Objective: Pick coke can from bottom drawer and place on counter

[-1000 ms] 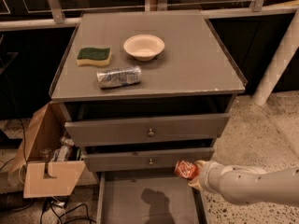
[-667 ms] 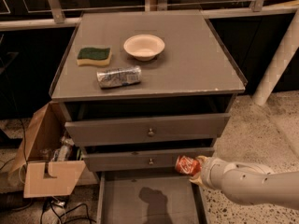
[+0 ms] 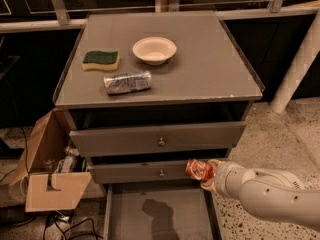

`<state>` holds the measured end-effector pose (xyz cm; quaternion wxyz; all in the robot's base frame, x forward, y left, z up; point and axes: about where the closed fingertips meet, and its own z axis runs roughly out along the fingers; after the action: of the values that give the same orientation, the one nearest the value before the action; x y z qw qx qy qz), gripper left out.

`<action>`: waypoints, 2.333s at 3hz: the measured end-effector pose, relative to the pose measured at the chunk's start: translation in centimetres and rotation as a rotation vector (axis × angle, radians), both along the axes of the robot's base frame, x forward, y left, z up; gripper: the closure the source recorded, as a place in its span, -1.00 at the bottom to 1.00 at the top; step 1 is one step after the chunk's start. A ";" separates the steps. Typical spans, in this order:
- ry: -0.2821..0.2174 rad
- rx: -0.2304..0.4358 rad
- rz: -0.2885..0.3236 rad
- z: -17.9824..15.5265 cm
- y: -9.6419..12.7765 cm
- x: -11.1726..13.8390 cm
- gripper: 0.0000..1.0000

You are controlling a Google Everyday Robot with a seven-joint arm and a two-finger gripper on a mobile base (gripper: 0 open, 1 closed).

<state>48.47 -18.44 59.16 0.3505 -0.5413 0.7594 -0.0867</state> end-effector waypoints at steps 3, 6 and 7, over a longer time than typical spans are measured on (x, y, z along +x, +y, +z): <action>-0.157 -0.024 -0.018 9.1 -1.2 0.5 1.00; -0.280 -0.072 -0.053 17.5 -3.5 1.5 1.00; -0.286 -0.072 -0.053 17.9 -3.5 1.6 1.00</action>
Offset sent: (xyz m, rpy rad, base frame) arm 0.0083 -0.0136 0.1254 -0.0485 -0.1920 0.0083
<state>50.06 -21.94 77.05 0.4329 -0.5153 0.7122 -0.1995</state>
